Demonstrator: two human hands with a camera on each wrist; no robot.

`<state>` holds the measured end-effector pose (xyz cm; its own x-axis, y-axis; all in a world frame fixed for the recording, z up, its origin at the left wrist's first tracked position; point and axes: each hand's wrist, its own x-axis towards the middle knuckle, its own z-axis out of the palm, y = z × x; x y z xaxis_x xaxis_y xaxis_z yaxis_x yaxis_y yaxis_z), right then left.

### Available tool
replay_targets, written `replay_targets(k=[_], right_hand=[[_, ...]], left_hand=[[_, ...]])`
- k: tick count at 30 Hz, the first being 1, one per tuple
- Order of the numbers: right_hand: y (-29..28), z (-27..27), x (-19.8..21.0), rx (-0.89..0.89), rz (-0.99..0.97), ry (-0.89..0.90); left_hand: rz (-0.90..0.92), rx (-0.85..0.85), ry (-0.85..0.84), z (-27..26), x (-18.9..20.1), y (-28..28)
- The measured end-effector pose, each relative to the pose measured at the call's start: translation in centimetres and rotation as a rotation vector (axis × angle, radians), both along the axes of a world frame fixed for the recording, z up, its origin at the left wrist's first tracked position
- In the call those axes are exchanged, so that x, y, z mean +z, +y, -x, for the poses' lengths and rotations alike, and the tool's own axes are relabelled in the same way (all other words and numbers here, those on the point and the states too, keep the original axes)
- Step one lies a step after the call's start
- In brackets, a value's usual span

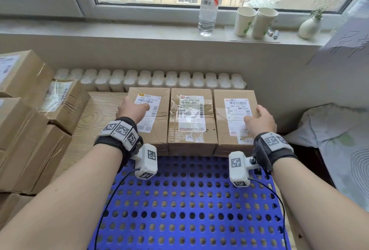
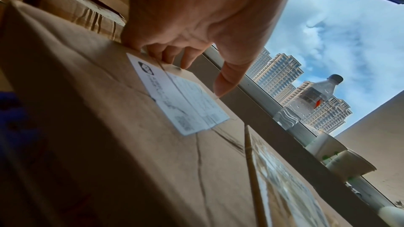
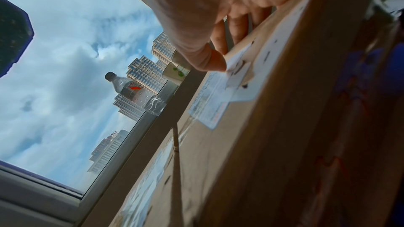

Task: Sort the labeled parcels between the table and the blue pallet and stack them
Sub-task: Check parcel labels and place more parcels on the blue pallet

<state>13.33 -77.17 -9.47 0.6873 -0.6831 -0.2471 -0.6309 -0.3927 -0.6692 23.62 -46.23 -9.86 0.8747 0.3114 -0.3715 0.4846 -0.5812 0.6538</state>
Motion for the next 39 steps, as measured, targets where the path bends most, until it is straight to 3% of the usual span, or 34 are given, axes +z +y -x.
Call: replay_targets(k=[7, 11, 14, 27, 39], right_hand=[[0.0, 0.2, 0.3, 0.020, 0.002, 0.010], [0.4, 0.2, 1.3, 0.071, 0.056, 0.002], [1.4, 0.0, 2.4, 0.113, 0.083, -0.023], [8.4, 1.2, 7.9, 0.489, 0.100, -0.099], [14.6, 3.0, 5.5, 0.751, 0.009, -0.117]], left_hand=[[0.014, -0.009, -0.016, 0.5, 0.8, 0.1], [-0.093, -0.073, -0.083, 0.9, 2.1, -0.4], [-0.042, -0.136, -0.064, 1.4, 3.4, -0.8], [0.078, -0.445, -0.139, 6.1, 8.9, -4.3], [-0.003, -0.268, -0.142, 12.1, 8.1, -0.3]])
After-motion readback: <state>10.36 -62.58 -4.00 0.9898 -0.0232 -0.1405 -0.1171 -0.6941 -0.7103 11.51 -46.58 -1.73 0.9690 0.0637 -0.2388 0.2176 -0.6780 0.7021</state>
